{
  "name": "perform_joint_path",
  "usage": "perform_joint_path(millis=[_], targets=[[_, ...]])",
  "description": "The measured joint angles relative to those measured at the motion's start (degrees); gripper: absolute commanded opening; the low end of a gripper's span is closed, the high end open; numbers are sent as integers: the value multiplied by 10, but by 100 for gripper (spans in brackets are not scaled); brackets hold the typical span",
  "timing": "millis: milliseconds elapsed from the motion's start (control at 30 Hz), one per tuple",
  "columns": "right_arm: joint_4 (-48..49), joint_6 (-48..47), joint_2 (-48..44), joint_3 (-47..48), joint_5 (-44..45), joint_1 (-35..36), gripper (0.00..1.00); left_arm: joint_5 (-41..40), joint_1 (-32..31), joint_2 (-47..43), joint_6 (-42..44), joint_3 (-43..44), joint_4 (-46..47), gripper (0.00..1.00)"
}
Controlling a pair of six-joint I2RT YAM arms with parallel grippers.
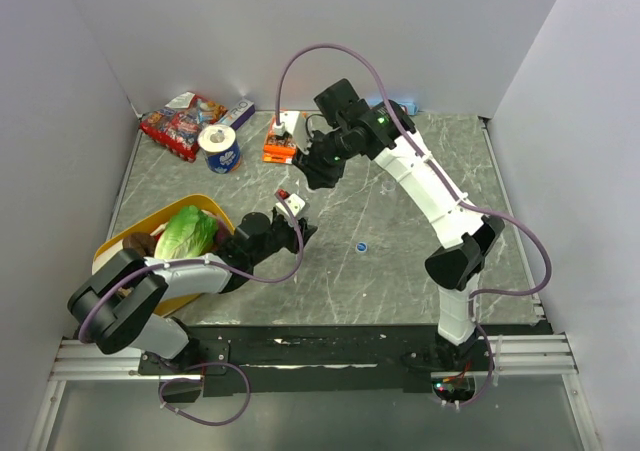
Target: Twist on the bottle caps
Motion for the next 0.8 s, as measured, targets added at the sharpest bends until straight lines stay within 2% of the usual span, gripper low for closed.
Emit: perform_joint_path(millis=[467, 567, 800], targets=[[11, 56, 7, -2, 8, -4, 13, -23, -2, 10, 1, 0, 6, 1], [11, 59, 7, -2, 11, -4, 20, -22, -3, 11, -1, 0, 7, 1], [9, 67, 7, 1, 14, -4, 52, -17, -3, 11, -9, 0, 8, 1]])
